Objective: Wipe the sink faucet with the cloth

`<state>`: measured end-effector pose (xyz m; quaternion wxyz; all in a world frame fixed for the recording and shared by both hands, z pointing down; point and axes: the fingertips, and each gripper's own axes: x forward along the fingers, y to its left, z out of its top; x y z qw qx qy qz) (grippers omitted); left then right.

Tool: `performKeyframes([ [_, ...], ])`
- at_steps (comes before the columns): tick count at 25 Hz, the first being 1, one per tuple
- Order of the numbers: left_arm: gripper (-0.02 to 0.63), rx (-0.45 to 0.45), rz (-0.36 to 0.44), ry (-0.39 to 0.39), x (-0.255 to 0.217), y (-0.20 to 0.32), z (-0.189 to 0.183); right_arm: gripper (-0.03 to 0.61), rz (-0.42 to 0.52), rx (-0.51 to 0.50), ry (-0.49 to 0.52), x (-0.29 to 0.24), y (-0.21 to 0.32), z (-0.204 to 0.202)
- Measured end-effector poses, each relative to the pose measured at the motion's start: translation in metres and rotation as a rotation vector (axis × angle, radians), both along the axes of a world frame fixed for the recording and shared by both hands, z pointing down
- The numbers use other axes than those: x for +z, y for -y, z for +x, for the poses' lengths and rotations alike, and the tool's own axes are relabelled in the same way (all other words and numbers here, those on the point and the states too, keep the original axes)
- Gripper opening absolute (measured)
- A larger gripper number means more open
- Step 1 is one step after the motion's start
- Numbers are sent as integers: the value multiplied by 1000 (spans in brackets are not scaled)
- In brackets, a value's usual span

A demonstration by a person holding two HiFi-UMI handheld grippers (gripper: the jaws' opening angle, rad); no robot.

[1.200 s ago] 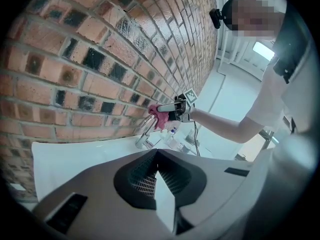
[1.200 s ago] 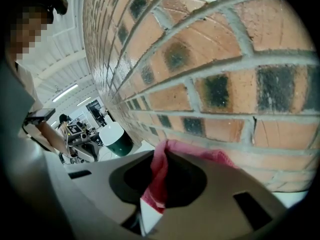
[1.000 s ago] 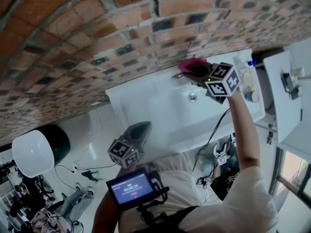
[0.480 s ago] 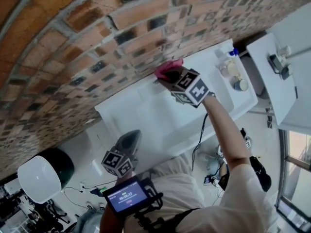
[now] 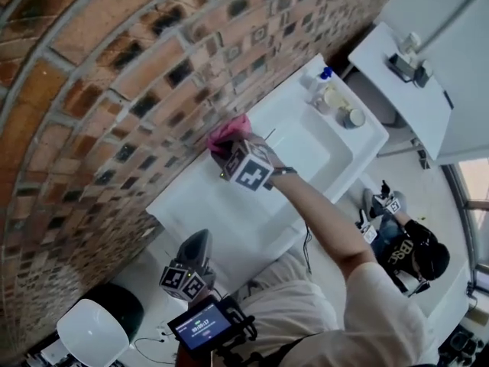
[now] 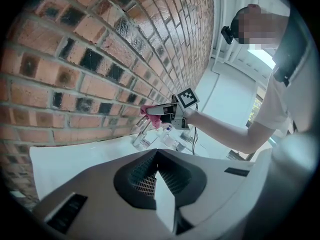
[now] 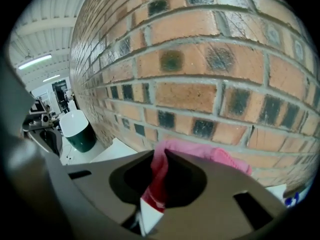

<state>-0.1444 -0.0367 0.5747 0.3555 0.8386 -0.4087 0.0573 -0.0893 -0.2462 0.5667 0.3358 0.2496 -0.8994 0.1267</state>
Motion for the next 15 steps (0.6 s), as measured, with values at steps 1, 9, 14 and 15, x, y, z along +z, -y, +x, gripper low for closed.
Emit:
performKeyframes([
  [1,3,1,0,0,1,-1,-1,51,11,-4,-21,3,-3,-2],
  [9,3,2,-10,11,-7,-5,-9,51,144,18,-110,16,-12,-16],
  [14,3,-10,-23,9,-2,-6,-15,51,220,24,-117,30,-21,-31],
  [15,3,-12,-25,6,-2,-6,-17,51,255,35,-115,32,-22,-34],
])
